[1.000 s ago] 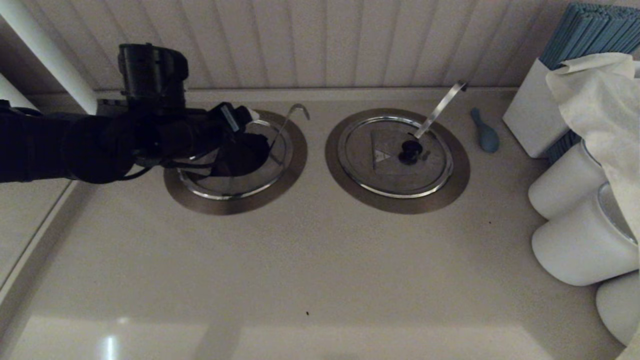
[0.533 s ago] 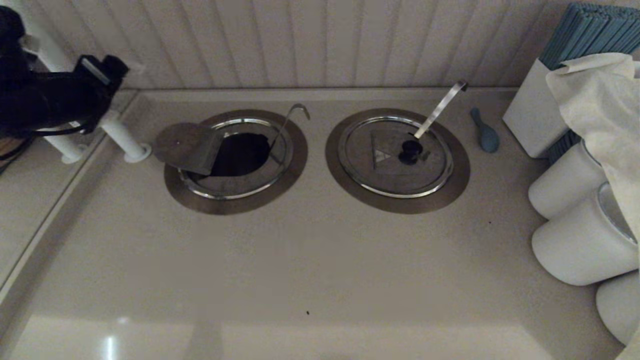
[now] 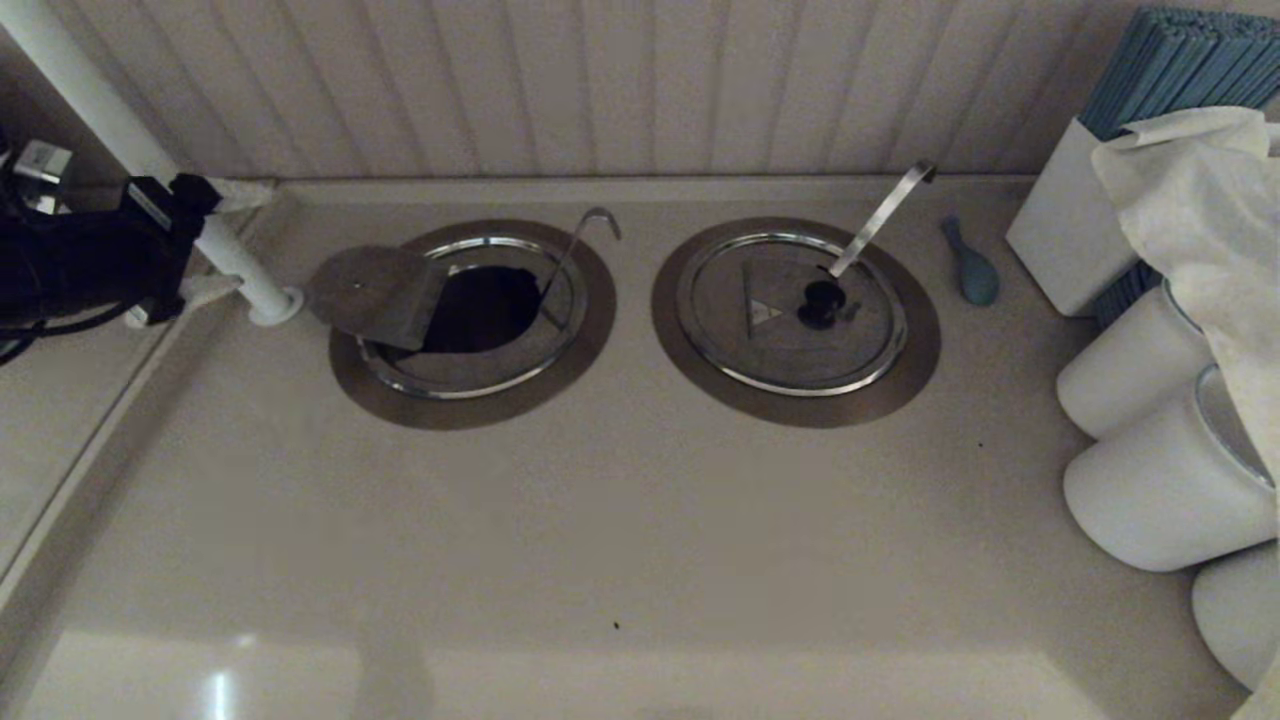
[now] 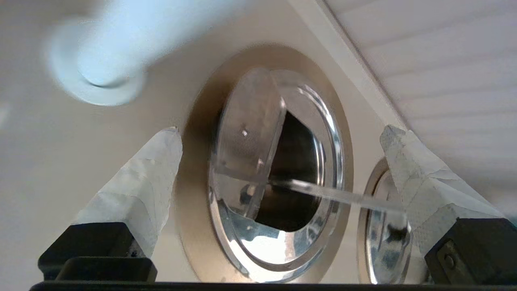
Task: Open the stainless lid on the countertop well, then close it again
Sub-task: Close the lid
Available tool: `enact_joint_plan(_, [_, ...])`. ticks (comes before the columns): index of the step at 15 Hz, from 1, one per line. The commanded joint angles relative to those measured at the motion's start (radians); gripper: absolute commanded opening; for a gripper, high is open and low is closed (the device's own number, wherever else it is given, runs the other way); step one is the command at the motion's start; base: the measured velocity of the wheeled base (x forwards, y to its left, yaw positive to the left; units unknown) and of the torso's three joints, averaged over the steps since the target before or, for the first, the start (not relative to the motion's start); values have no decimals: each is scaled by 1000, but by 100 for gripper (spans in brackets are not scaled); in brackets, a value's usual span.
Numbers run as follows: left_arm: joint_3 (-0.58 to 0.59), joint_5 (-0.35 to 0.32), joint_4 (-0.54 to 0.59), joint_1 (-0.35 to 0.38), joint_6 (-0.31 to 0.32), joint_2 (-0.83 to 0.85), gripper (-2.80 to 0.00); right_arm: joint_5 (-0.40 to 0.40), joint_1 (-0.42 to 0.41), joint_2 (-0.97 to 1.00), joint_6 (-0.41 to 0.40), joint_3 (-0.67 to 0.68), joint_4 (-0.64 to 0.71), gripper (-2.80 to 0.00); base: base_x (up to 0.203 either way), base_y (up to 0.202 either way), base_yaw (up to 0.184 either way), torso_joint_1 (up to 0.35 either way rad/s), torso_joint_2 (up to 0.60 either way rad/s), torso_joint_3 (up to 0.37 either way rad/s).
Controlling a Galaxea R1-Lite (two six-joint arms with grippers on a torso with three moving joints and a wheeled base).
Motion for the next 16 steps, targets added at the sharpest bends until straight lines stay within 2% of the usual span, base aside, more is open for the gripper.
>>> enact_joint_plan(1, [36,-5,-87,-7,-5,37,0,0,0,0,0,0,0,0,0,0,0,0,0,0])
enact_joint_plan(2, [46,-6,-115,-14,-5,49,0,0,0,0,0,0,0,0,0,0,0,0,0,0])
enact_joint_plan(5, [48,15,-120,-66,6,80,0,0,0,0,0,0,0,0,0,0,0,0,0,0])
enact_joint_plan(8, [44,40,-121,-85,24,100,0,0,0,0,0,0,1,0,0,0,0,0,0,0])
enact_joint_plan(11, [25,96,-116,-109,26,131,0,0,0,0,0,0,0,0,0,0,0,0,0,0])
enact_joint_plan(16, [0,103,-119,-116,22,147,0,0,1,0,0,0,0,0,0,0,0,0,0,0])
